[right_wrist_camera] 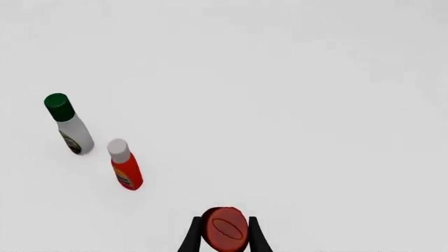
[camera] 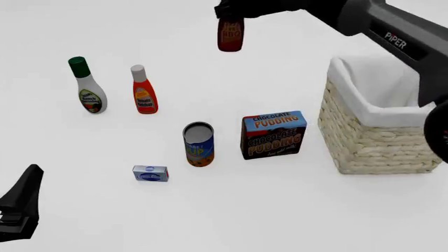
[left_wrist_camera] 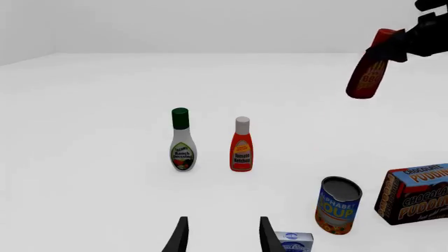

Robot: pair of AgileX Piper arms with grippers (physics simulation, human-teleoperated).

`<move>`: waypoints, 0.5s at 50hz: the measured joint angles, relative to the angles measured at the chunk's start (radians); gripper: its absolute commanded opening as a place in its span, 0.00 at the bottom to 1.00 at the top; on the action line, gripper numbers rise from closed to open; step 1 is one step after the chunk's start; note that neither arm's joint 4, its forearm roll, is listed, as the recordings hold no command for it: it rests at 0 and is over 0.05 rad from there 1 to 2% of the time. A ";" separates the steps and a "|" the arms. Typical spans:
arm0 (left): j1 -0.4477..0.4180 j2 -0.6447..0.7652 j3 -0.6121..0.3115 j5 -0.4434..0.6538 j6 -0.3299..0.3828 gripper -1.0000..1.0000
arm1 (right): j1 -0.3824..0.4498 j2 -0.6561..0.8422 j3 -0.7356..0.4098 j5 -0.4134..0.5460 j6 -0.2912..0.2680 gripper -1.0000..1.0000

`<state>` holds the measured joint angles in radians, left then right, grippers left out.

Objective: Pick the bbq sauce and place it in the basket.

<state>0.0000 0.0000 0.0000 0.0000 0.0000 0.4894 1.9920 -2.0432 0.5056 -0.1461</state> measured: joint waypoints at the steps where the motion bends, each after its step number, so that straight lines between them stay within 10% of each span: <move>1: 0.000 0.000 0.000 0.000 0.000 1.00 | -0.001 -0.013 0.008 0.000 -0.002 0.00; 25: 0.000 0.000 0.000 0.000 0.000 1.00 | -0.082 -0.295 0.189 0.007 -0.033 0.00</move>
<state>0.0000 0.0000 0.0000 0.0000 0.0000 0.4078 1.6969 -1.8539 0.5131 -0.1787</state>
